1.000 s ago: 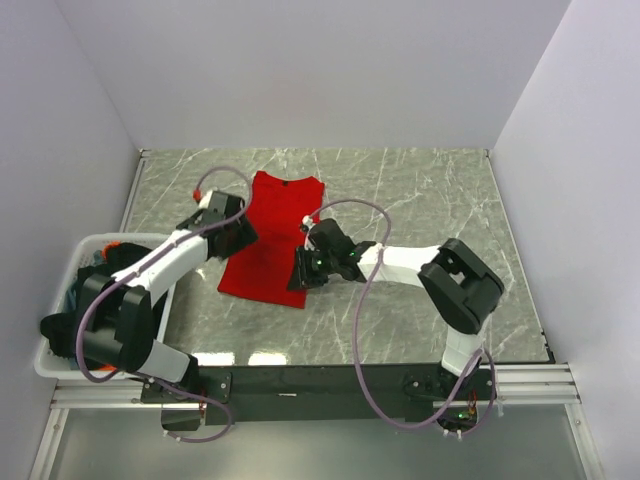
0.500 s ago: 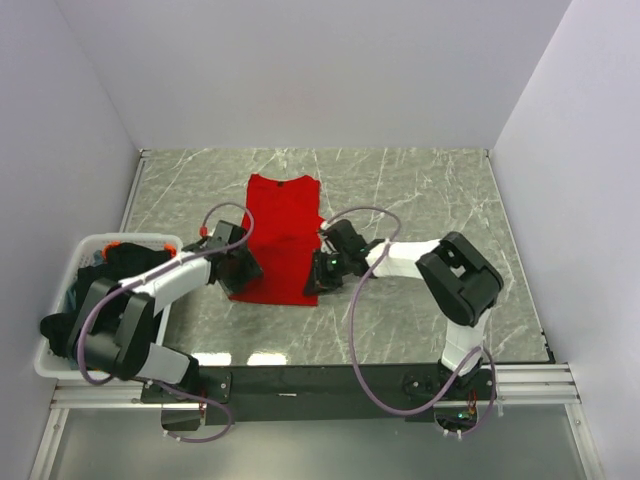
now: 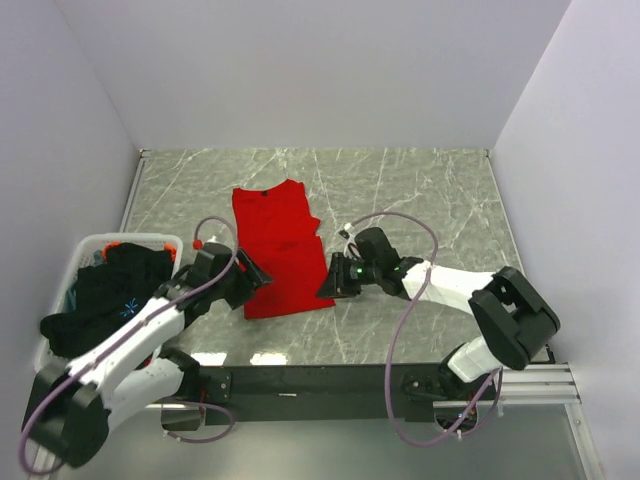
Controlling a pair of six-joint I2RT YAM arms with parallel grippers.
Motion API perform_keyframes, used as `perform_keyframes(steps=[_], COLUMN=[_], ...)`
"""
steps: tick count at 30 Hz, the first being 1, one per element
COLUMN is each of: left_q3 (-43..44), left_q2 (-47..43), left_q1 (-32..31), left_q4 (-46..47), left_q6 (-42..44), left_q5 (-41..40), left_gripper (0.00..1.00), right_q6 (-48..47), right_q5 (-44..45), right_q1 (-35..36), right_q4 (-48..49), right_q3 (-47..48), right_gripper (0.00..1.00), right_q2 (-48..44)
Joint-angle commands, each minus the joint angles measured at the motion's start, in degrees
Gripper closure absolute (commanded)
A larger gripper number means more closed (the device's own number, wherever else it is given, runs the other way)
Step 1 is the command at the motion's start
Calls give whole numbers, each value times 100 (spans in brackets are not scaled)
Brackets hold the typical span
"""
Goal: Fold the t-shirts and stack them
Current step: Fold the tshirt
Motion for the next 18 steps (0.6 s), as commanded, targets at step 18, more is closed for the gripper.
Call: perform_keyframes(steps=[18], left_q3=[-2187], left_q2=[-1232], left_q1=[-4], left_q4=[-26], left_q6=[-1856], left_q5=[-271], left_gripper=[66], right_q6=[1247], right_q5=[-847], right_q1=[868], right_q4=[3253], right_q3=[552], right_gripper=[74], right_q2=[2729])
